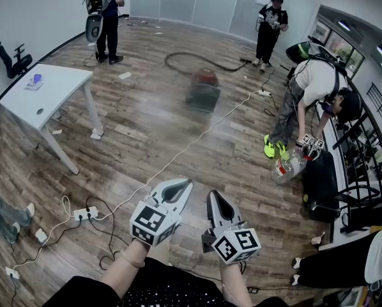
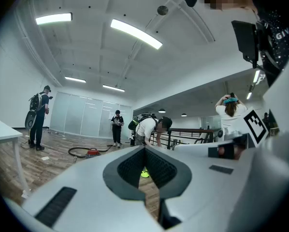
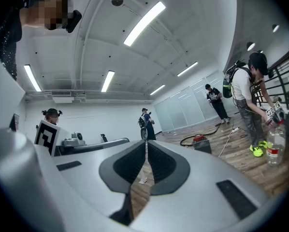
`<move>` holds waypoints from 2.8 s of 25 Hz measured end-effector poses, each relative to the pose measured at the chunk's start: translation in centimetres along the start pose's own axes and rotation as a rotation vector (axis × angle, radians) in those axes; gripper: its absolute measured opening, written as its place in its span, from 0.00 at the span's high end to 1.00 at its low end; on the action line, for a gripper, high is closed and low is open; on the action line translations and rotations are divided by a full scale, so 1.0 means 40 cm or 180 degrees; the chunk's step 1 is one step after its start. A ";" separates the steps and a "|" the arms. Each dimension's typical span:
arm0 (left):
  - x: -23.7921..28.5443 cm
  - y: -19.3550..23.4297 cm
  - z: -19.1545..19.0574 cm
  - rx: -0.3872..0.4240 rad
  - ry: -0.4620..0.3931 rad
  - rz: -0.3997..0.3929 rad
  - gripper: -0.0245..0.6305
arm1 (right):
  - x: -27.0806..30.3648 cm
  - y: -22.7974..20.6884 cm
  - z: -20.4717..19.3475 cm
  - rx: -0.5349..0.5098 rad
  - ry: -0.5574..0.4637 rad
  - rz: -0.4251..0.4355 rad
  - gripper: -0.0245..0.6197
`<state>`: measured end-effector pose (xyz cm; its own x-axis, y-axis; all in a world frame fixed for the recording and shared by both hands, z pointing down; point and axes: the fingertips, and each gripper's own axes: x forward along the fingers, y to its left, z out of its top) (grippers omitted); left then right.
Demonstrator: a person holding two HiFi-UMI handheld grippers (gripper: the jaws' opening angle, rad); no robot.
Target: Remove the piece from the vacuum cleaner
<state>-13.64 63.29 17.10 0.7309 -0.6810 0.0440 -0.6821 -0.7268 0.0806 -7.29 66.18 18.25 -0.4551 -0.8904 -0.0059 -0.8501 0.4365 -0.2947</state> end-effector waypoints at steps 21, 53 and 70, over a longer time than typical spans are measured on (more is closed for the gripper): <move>0.720 0.436 0.040 -0.0005 0.0045 -0.0421 0.95 | 0.602 -0.537 0.206 -0.0146 -0.0152 -0.0147 0.94; 1.445 1.106 0.078 -0.0086 0.0168 -0.0028 0.95 | 1.412 -1.139 0.301 0.0374 0.0017 0.0215 0.94; 1.860 1.383 0.057 -0.0052 0.0278 -0.0393 0.95 | 1.807 -1.489 0.354 0.0513 -0.0002 0.0165 0.94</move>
<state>2.96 -27.78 22.56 0.8088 -0.5758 0.1193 -0.5870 -0.8025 0.1068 14.18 -26.01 21.86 -0.4970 -0.8674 -0.0255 -0.7721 0.4554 -0.4433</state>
